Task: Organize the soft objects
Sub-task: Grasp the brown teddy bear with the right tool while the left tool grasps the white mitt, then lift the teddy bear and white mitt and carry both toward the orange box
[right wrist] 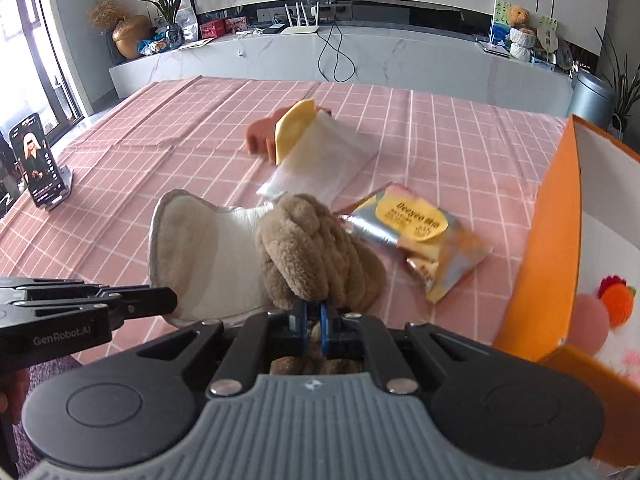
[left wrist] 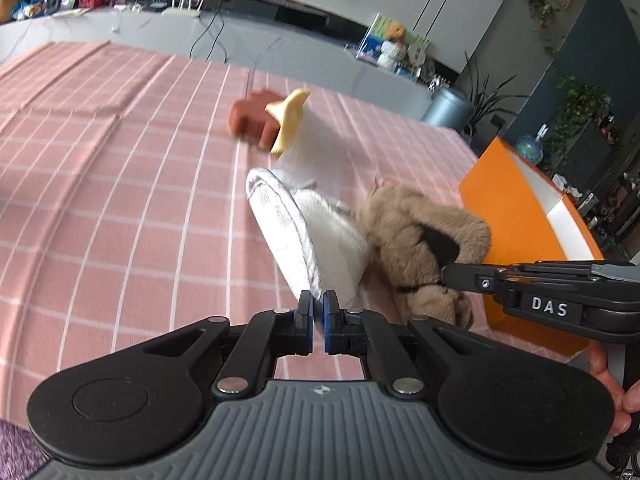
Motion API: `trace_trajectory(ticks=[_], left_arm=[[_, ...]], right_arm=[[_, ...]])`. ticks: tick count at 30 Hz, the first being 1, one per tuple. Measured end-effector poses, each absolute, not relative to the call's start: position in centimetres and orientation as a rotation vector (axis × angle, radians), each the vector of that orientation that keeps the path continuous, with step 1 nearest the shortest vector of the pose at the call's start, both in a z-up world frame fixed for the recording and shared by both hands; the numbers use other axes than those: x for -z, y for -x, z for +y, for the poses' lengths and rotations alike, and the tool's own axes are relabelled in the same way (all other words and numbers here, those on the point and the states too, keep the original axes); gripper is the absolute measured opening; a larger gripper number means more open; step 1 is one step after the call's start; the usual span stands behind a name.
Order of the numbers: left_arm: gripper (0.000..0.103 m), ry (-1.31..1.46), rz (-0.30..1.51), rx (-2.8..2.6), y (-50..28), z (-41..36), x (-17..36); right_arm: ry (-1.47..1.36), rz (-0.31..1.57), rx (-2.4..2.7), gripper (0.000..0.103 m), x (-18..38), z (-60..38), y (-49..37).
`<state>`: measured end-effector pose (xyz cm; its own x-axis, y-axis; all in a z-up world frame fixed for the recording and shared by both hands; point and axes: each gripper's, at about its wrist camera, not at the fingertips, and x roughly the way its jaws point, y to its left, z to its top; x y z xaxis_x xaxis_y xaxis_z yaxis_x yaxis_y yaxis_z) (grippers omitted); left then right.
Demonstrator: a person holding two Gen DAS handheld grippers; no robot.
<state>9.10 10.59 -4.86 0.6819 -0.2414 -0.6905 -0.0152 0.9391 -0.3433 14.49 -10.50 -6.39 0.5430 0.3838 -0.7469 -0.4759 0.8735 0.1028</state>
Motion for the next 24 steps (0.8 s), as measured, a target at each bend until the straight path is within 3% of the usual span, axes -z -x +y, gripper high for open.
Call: trace_trajectory(ticks=[4, 6, 8, 9, 10, 13, 15, 17, 24], left_arm=[[0.010, 0.318, 0.853, 0.127, -9.0, 10.1, 6.1], [0.035, 0.281, 0.839, 0.108, -8.9, 9.6, 6.2], [0.050, 0.287, 0.833, 0.107, -9.2, 9.8, 6.3], [0.053, 0.302, 0.830, 0.099, -9.2, 9.9, 6.4], [0.054, 0.317, 0.829, 0.089, -9.4, 10.2, 6.6], [0.060, 0.346, 0.837, 0.046, -10.0, 11.1, 7.2], [0.071, 0.343, 0.834, 0.009, -10.3, 11.6, 7.3], [0.074, 0.338, 0.826, -0.024, -10.5, 12.1, 7.5], [0.075, 0.318, 0.815, -0.076, -12.0, 13.0, 8.1]], right_arm=[[0.118, 0.843, -0.528, 0.007, 6.7, -10.1, -13.9], [0.127, 0.820, -0.529, 0.010, 6.7, -10.0, -13.7], [0.137, 0.801, -0.525, 0.024, 6.7, -10.0, -13.5], [0.140, 0.790, -0.519, 0.044, 6.7, -10.1, -13.5], [0.143, 0.779, -0.506, 0.056, 6.8, -10.2, -13.6], [0.137, 0.780, -0.491, 0.063, 7.2, -10.4, -14.1], [0.122, 0.791, -0.488, 0.069, 7.7, -10.4, -14.5], [0.104, 0.808, -0.495, 0.070, 8.2, -10.4, -15.0], [0.075, 0.844, -0.524, 0.070, 9.8, -9.4, -16.1]])
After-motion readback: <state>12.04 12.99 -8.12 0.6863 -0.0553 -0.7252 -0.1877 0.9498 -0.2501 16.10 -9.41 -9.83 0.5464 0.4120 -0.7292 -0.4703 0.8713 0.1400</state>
